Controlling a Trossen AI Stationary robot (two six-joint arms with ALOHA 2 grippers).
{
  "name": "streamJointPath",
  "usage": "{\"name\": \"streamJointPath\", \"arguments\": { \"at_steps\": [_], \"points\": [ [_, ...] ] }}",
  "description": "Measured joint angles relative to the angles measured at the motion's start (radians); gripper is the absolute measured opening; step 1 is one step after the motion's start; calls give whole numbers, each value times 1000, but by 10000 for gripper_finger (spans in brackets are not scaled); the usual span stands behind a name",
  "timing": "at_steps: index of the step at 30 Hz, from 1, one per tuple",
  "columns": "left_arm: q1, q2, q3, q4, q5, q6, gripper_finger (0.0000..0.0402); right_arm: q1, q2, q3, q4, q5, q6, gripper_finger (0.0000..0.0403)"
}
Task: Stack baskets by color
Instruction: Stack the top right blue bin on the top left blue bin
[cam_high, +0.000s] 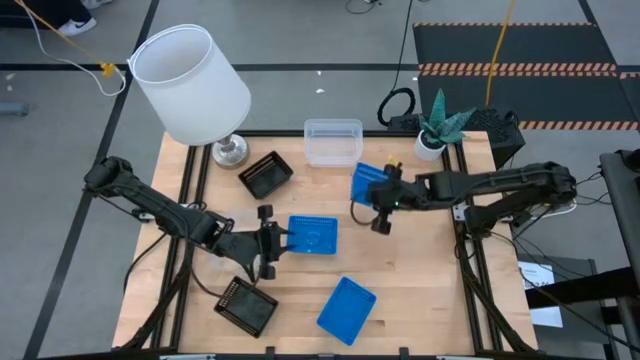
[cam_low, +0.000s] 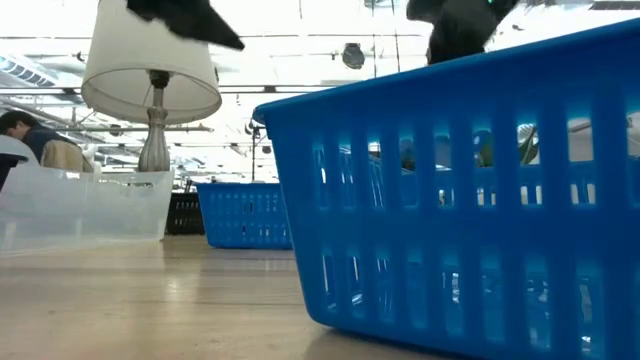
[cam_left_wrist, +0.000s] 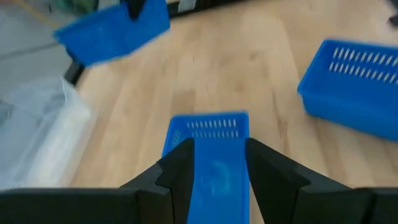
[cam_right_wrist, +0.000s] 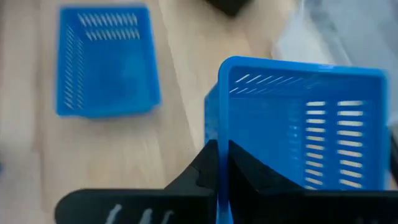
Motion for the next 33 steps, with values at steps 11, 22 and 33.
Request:
{"name": "streamJointPath", "arguments": {
  "at_steps": [11, 22, 33],
  "points": [
    [-10, 0, 187, -49, 66, 184, 231, 112, 238, 258, 27, 39, -146, 5],
    [26, 55, 201, -71, 32, 324, 280, 131, 411, 375, 208, 36, -391, 10],
    [85, 160, 198, -50, -135, 399, 230, 130, 421, 375, 225, 36, -414, 10]
  ]
}}
